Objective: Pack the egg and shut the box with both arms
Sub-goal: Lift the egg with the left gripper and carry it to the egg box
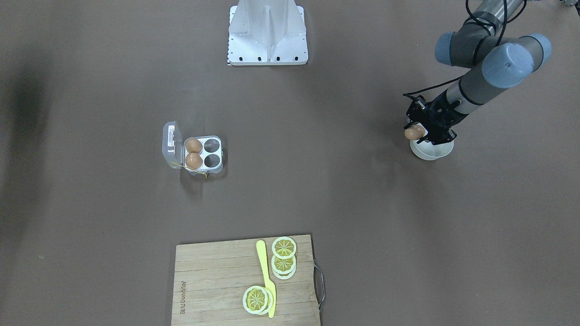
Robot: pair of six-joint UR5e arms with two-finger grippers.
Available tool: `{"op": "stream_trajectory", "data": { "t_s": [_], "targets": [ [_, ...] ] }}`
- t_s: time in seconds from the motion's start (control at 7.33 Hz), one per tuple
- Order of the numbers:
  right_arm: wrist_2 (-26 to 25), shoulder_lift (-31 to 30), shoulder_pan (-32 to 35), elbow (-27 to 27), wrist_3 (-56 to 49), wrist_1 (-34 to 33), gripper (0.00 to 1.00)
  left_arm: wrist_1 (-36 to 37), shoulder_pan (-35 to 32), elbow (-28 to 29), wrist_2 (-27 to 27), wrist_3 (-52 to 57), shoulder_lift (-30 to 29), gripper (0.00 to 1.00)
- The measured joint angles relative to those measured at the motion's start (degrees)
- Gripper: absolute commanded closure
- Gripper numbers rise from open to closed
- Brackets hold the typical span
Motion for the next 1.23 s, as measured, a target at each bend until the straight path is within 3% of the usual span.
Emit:
{"op": "stream_trajectory", "data": {
  "t_s": [0.82,1.23],
  "targets": [
    [0.03,-0.78,0.00,0.22,0.03,0.06,0.00,0.01,4.28,2.78,-0.84,-21.70,-14.17,0.60],
    [0.09,-0.89,0.00,0.35,0.02,0.09,0.00,0.00,10.42,3.50,3.70,-31.94,-20.56,0.60]
  ]
}}
